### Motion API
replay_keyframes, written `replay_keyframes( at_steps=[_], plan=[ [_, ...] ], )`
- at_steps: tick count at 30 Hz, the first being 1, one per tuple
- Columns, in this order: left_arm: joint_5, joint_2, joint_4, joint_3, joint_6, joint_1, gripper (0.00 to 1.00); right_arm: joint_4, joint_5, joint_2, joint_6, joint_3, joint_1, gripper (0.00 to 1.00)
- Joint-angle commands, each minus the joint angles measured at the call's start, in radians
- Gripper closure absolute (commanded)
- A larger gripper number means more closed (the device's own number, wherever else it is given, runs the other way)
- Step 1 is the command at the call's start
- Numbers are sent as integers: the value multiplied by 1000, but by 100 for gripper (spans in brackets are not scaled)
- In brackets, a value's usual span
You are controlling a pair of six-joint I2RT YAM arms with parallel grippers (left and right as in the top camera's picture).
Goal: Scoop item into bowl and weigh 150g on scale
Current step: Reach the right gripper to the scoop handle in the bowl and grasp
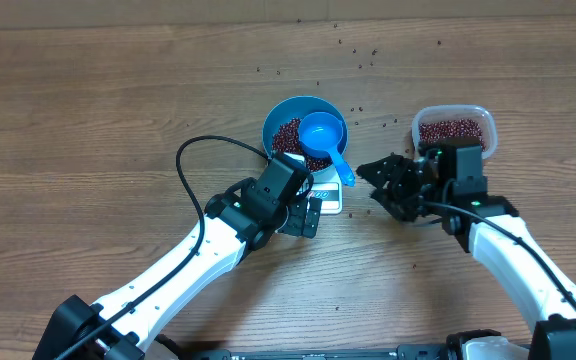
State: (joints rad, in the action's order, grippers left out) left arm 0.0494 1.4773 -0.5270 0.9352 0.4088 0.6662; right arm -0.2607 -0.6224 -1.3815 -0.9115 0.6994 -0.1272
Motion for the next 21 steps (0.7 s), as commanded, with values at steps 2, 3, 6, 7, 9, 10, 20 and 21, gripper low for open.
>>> replay_keyframes(
  at_steps=[2,3,6,7,9,10,20,21],
  plan=[
    [6,0,1,-5,-20,1,0,142,-24,-27,-37,-6,-65,45],
    [6,0,1,-5,-20,1,0,162,-16,-31,-43,-6,-75,46],
    [6,0,1,-5,-20,1,1,173,96,-41,-97,-6,-109,45],
    [6,0,1,-5,-20,1,0,174,137,-43,-114,-6,-121,45],
    [6,0,1,-5,-20,1,1,175,187,-47,-143,-6,-136,45],
    [6,0,1,-5,-20,1,0,178,200,-49,-163,-6,-141,46],
    [6,0,1,-5,-20,1,0,216,156,-55,-189,-6,-149,59],
    [6,0,1,-5,-20,1,0,224,140,-55,-189,-6,-149,60]
  ],
)
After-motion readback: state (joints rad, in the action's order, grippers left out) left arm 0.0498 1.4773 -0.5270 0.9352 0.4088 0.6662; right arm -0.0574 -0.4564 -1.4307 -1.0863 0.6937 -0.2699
